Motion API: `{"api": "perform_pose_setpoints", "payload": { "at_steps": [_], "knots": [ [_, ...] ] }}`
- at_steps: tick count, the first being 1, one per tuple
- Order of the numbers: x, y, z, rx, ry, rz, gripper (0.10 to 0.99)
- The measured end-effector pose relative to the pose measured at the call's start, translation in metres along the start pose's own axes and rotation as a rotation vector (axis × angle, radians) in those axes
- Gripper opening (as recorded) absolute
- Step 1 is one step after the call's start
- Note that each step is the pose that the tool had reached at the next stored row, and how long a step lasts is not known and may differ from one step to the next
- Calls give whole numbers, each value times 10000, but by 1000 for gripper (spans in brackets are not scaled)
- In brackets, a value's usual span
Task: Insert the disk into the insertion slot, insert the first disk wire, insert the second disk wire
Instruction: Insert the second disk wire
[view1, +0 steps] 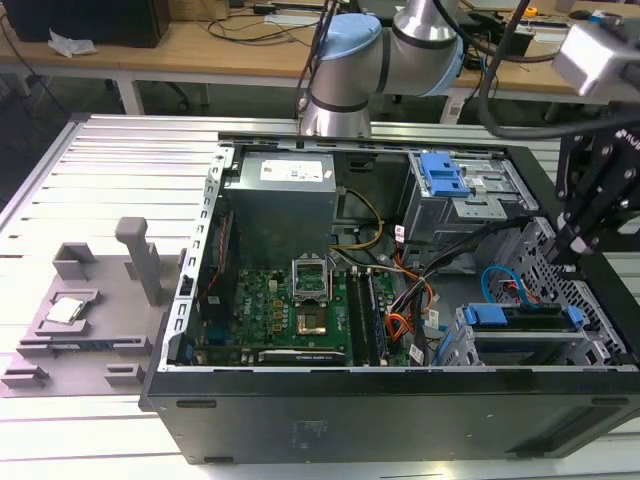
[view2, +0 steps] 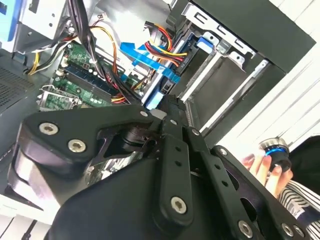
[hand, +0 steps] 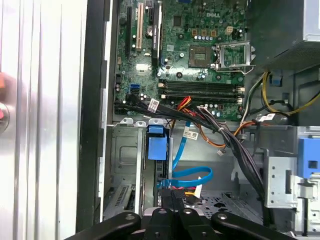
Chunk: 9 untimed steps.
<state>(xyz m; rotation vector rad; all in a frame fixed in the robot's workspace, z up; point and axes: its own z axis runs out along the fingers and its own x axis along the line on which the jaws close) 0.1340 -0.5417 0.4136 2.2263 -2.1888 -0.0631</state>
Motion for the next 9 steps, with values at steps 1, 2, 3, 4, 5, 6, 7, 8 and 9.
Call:
{"api": "perform_pose_setpoints", "payload": {
  "at_steps": [1,2,3,4,5,6,7,8,9],
  "knots": [
    [0,1,-30,0,0,0,106],
    [0,2,-33,0,-2,0,106],
    [0,2,-34,0,-2,0,106],
    [0,2,-35,0,0,0,106],
    [0,2,-36,0,1,0,106],
    [0,1,-35,0,-1,0,106],
    [0,2,-36,0,0,0,106],
    [0,2,-36,0,0,0,106],
    [-1,2,-37,0,0,0,106]
  ]
}}
